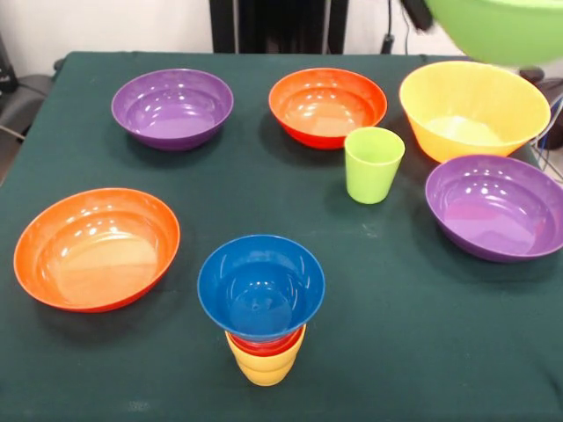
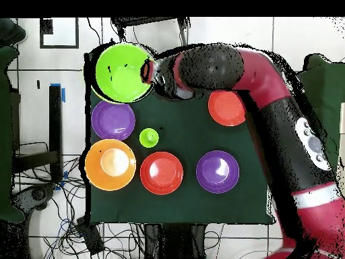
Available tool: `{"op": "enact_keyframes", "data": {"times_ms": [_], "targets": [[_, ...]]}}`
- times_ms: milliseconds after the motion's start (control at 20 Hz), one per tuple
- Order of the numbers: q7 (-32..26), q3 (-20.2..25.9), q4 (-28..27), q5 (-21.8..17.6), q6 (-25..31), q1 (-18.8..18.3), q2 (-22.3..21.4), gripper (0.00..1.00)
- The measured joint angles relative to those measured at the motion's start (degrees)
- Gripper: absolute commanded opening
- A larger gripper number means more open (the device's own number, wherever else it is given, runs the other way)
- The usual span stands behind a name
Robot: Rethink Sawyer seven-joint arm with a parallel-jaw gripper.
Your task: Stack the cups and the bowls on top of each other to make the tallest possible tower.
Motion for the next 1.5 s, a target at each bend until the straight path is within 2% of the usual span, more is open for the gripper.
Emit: {"op": "enact_keyframes", "data": {"times_ms": [250,300,500,650,700,850,900,1050,1500], "targets": [[0.0,-0.2,-9.0,-1.9,1.8,4.0,4.8,0.0],[0.0,-0.3,-13.6,-2.8,3.6,5.6,7.1,0.0],[-0.4,-0.3,-20.6,-4.5,7.2,7.8,10.3,0.0],[-1.4,-0.3,-28.0,-6.6,12.0,9.7,13.4,0.0],[-2.3,-0.2,-32.3,-8.1,15.1,10.6,15.1,0.0],[-3.6,0.0,-36.8,-10.0,18.5,11.4,16.9,0.0],[-5.0,0.5,-40.5,-11.6,21.3,11.9,18.4,0.0],[-8.0,1.7,-46.0,-14.6,25.6,12.1,20.5,0.0],[-12.9,4.1,-54.6,-20.0,31.0,12.1,22.8,0.0]]}}
